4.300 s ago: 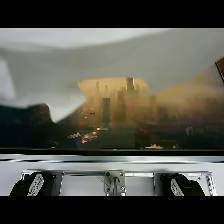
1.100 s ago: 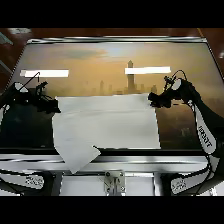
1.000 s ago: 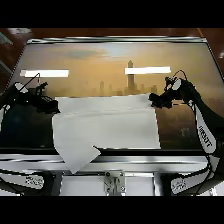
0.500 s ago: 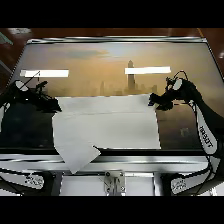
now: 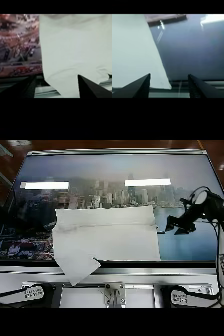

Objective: Fold the shirts.

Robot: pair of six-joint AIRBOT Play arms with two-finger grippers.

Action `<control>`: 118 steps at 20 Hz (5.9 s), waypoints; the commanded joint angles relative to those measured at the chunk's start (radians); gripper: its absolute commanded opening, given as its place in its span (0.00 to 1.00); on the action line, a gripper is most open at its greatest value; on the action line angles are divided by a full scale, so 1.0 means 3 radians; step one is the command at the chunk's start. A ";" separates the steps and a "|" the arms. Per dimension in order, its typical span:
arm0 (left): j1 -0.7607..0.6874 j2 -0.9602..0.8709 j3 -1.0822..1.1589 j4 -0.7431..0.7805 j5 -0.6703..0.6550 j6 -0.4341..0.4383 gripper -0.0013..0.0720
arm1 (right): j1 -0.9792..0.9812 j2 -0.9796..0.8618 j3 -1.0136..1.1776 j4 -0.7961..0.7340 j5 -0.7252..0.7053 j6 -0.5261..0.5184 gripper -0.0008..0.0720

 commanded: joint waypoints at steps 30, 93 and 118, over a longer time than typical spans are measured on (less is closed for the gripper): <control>0.0337 0.0490 -0.2126 -0.0624 0.1118 0.0604 0.64 | -0.0369 0.0568 -0.0889 0.0633 -0.0624 -0.0175 0.82; -0.0126 -0.0327 0.0374 -0.1261 0.0512 0.0512 0.07 | 0.0633 -0.0585 0.0498 0.0868 -0.1649 -0.0272 0.09; -0.0352 -0.1883 0.1755 -0.1261 0.0323 0.0425 0.48 | 0.0636 -0.1058 0.0735 0.0899 -0.1738 -0.0151 0.14</control>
